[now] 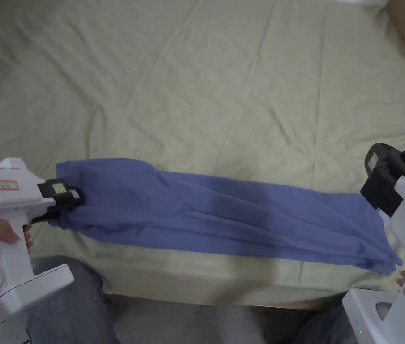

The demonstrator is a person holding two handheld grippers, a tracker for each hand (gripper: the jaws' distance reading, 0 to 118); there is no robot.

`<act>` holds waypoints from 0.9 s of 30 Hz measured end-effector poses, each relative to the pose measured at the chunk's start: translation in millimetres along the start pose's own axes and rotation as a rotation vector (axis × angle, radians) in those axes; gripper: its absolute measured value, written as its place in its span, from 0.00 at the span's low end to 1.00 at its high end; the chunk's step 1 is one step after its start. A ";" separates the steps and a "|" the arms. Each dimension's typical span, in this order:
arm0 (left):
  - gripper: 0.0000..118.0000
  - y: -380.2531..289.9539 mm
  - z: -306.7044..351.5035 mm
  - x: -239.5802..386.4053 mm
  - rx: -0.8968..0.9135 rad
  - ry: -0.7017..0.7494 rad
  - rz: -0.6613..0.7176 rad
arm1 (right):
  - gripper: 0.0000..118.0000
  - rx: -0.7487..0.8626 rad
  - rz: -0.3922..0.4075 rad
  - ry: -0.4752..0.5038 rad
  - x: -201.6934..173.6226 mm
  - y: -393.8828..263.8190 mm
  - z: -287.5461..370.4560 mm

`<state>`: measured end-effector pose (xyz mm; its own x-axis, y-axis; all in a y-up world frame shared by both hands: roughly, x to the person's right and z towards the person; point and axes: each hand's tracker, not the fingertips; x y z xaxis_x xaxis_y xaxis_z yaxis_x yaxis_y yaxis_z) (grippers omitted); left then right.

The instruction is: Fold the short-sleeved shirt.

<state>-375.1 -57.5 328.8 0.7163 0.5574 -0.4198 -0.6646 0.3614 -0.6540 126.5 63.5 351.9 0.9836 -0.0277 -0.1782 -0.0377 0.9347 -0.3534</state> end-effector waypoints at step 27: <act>0.37 -186.5 -114.0 301.9 -0.179 0.100 -0.711 | 0.00 0.085 -0.097 -0.087 64.9 -5.2 75.4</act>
<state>-10.7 -41.8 252.4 0.9826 0.1605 0.0939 0.0060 0.4775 -0.8786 203.9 83.6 411.4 0.9936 -0.0922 -0.0657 0.0698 0.9557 -0.2858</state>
